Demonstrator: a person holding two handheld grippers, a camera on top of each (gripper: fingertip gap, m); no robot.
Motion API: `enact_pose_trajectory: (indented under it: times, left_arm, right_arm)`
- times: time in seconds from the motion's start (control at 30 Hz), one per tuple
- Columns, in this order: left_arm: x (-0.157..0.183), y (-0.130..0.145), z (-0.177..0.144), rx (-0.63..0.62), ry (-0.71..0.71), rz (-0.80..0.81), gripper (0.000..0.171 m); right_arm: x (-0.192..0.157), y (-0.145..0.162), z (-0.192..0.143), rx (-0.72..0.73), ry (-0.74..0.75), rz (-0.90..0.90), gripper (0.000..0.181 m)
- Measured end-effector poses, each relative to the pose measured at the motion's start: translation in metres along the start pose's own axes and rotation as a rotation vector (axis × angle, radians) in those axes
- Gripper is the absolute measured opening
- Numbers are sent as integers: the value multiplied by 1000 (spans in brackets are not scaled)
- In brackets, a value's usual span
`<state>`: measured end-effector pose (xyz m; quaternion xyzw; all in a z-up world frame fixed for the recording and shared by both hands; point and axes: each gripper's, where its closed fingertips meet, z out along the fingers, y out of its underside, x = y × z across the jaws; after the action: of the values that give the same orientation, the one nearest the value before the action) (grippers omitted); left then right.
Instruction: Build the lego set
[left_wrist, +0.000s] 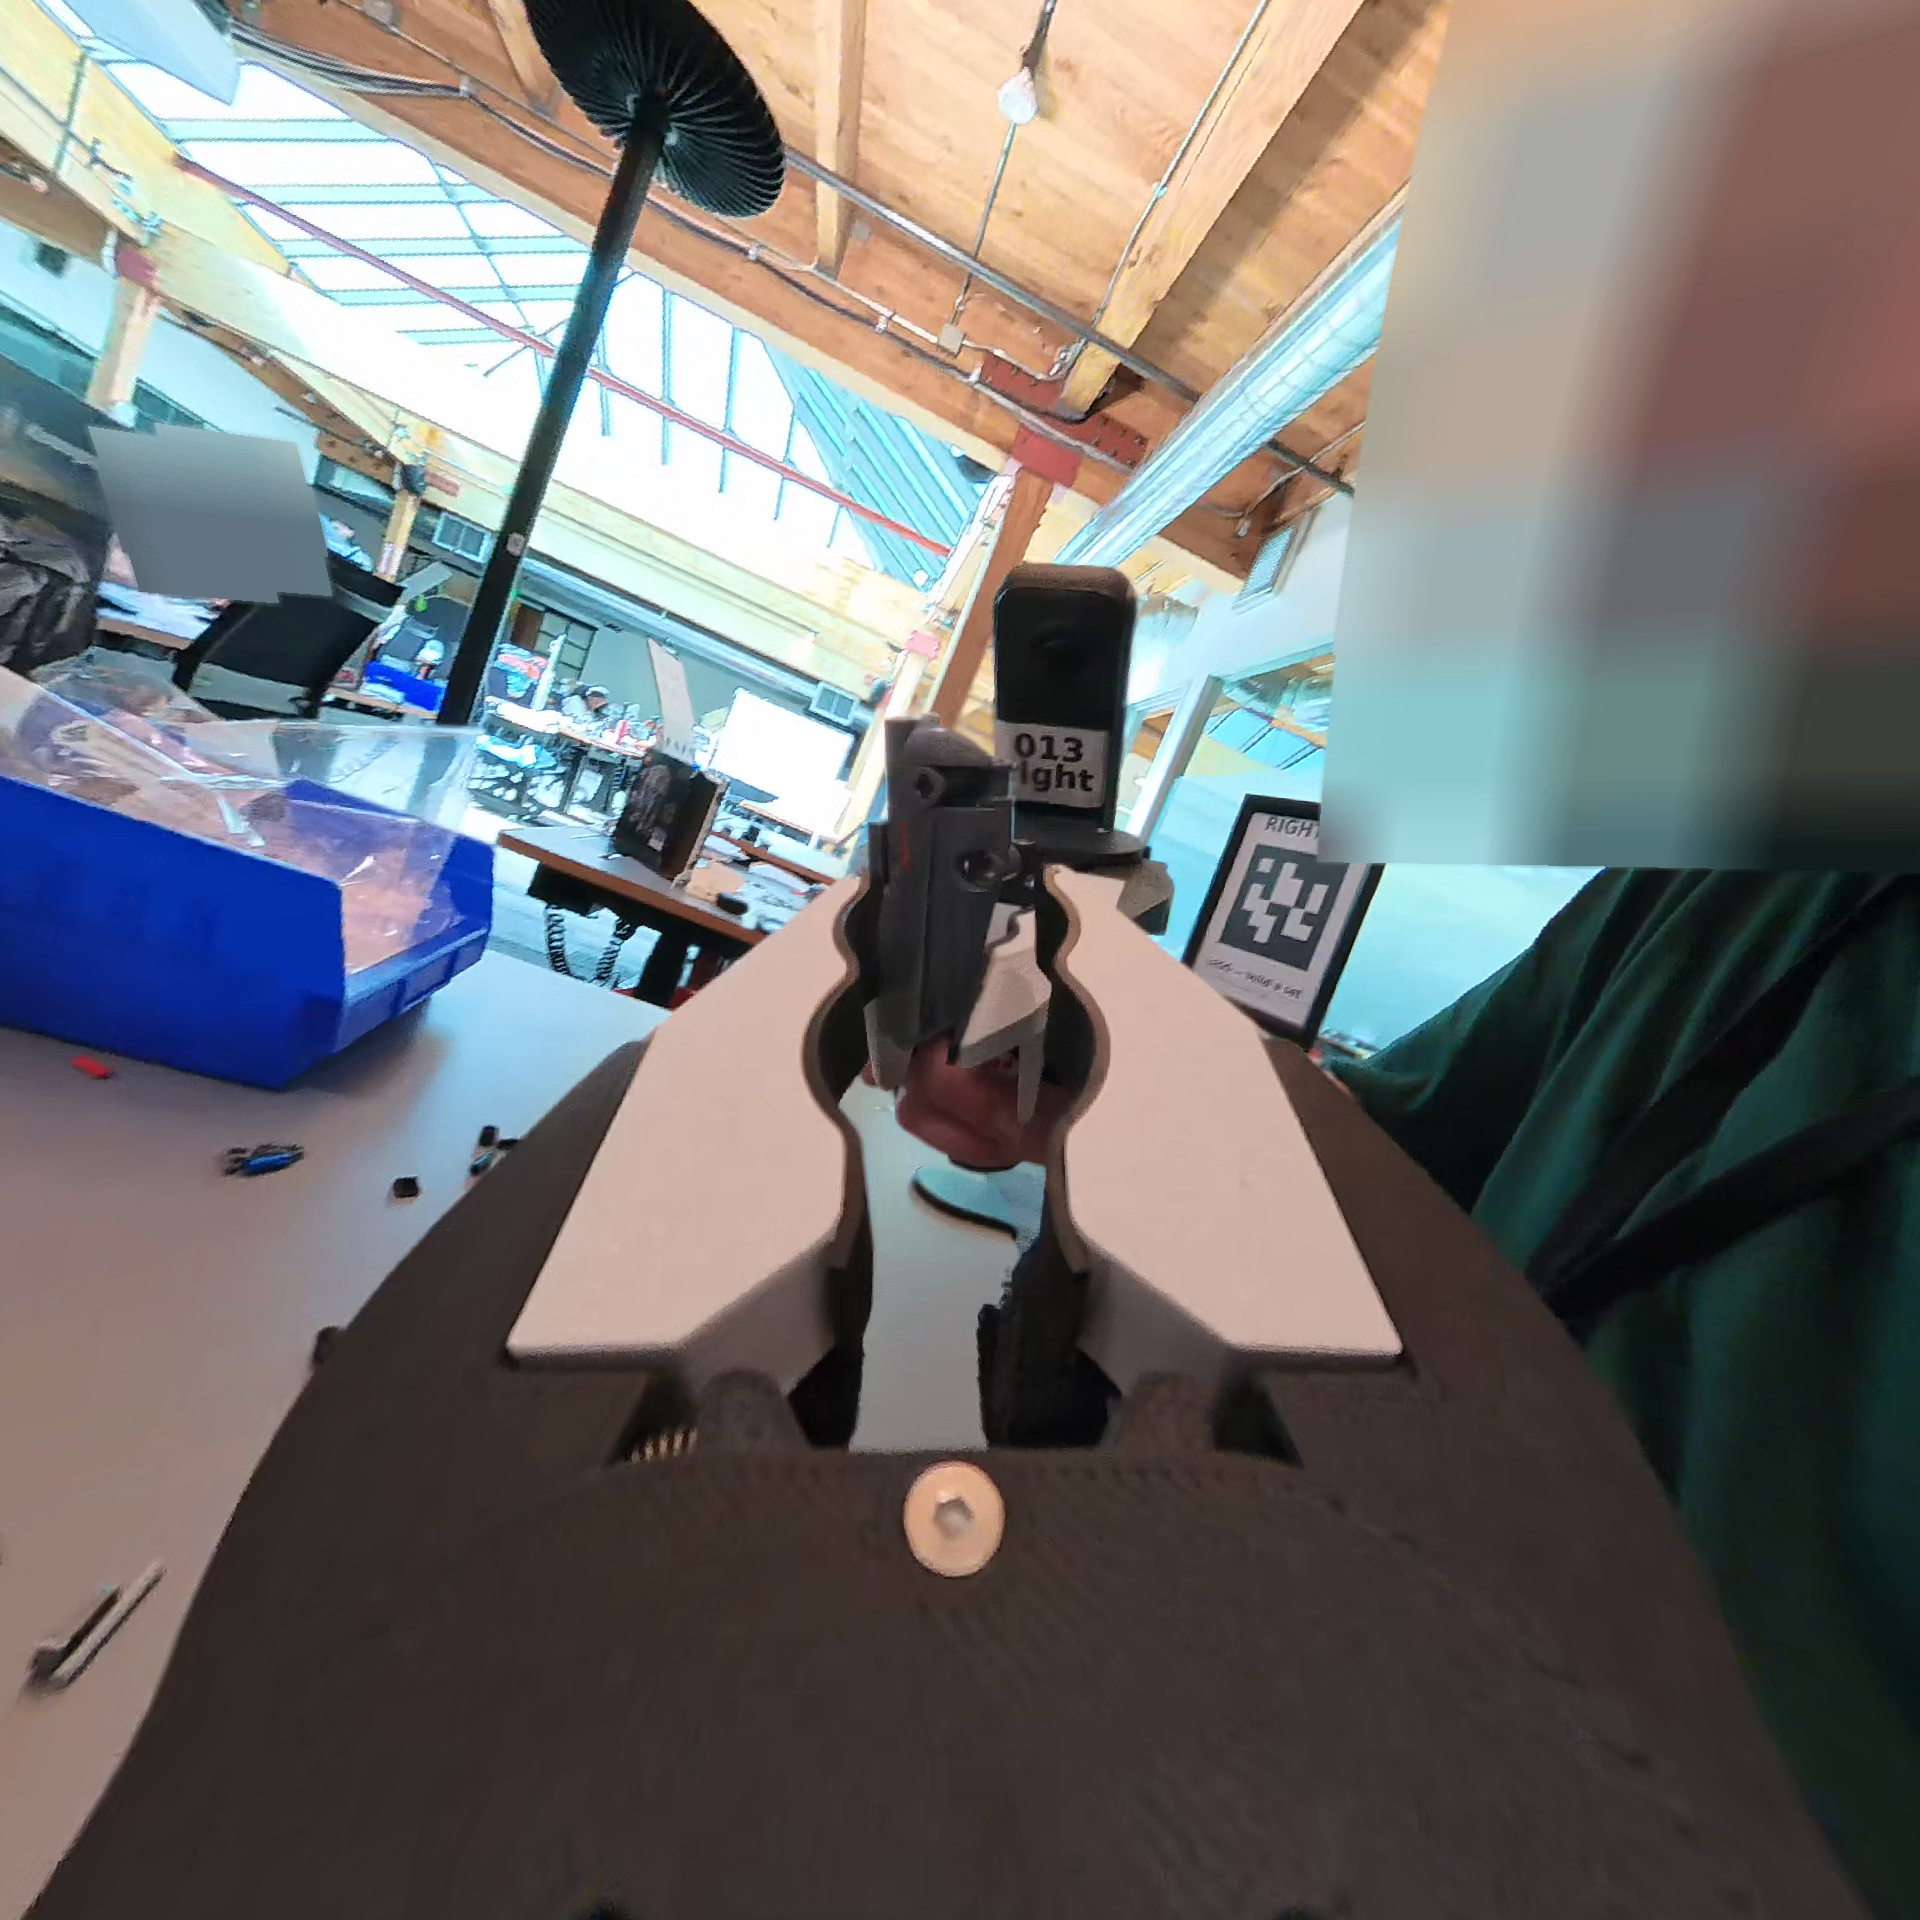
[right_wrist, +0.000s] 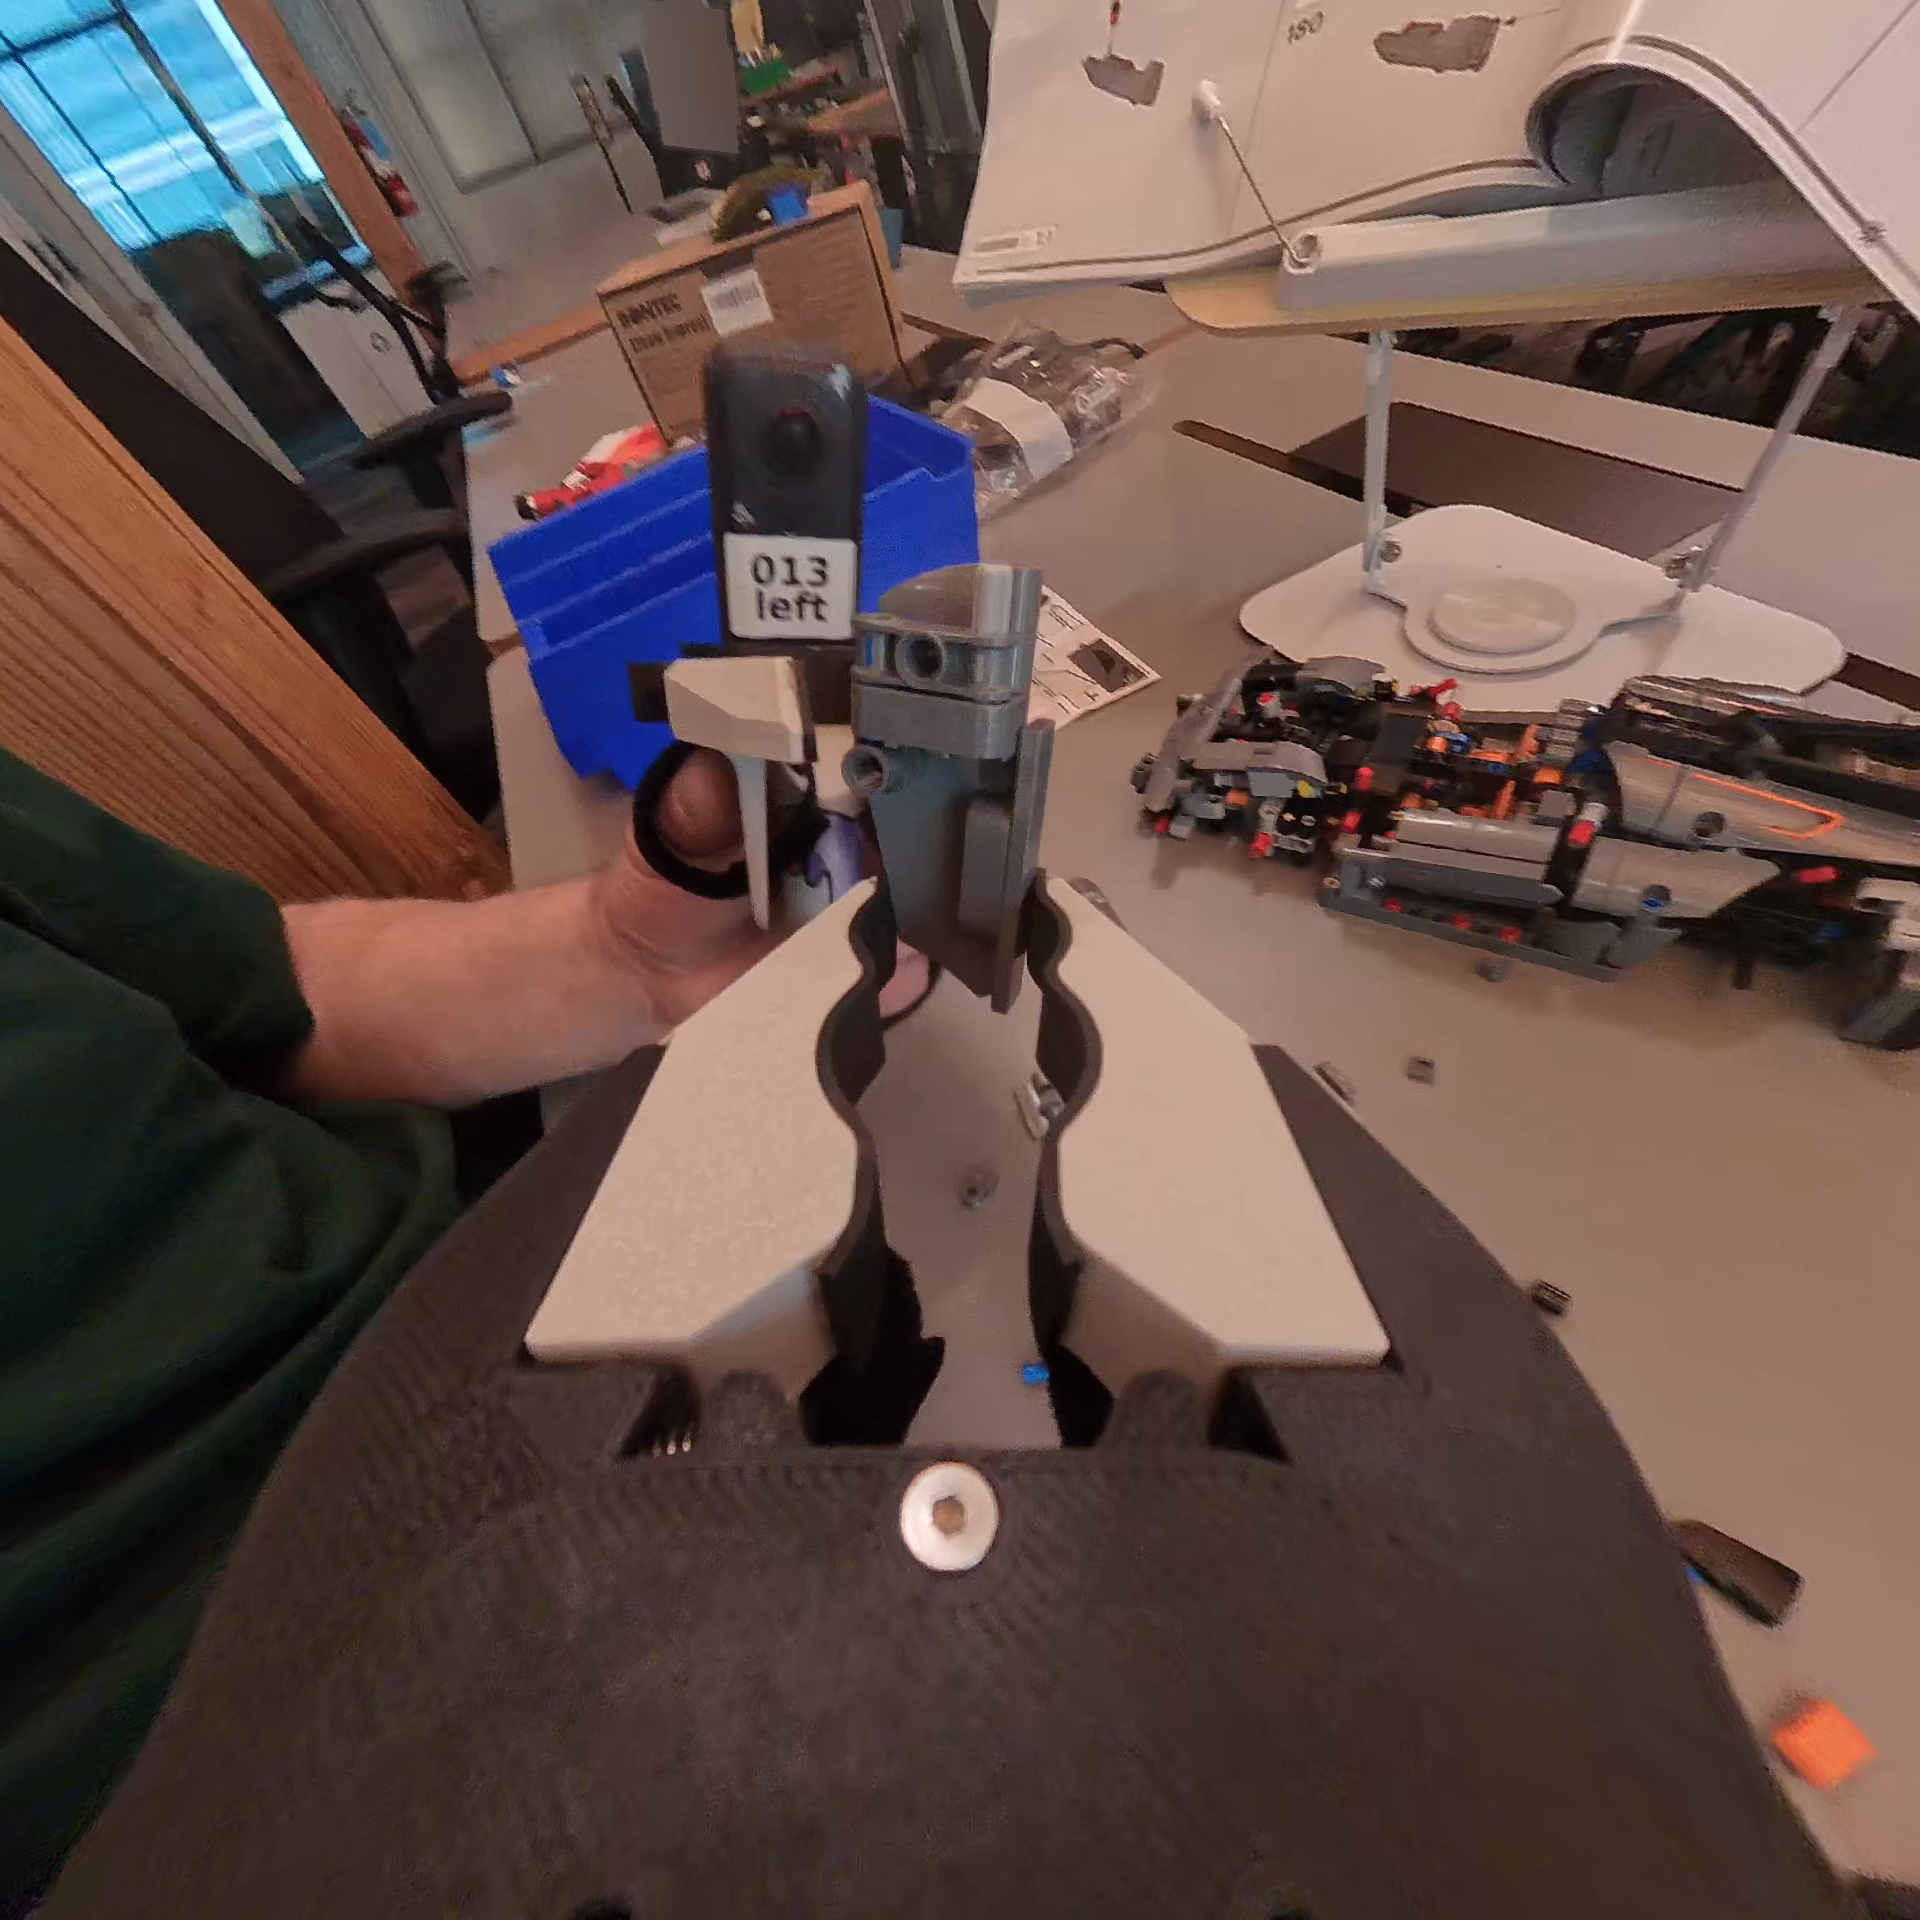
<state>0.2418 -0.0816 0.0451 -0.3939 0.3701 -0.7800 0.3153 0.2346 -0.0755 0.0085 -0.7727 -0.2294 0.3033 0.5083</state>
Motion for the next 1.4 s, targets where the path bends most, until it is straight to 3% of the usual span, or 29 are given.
enact_pose_trajectory:
  times: [0.23,0.47,0.7,0.9,1.13,1.4]
  left_arm:
    - [-9,9,2,-102,-86,57,37]
    - [-14,19,12,-180,-143,126,41]
    - [-26,29,14,-245,-213,150,27]
    - [-29,25,13,-204,-218,138,14]
    - [-30,14,13,-78,-174,-5,14]
    - [-31,13,13,-28,-149,-91,14]
  right_arm:
    - [24,15,-4,-123,158,-146,22]
    - [45,27,-10,-258,356,-405,22]
    - [53,29,-14,-318,497,-605,22]
    - [54,21,-18,-298,583,-738,23]
    - [55,19,-21,-270,597,-750,29]
    - [55,22,-22,-265,579,-724,21]
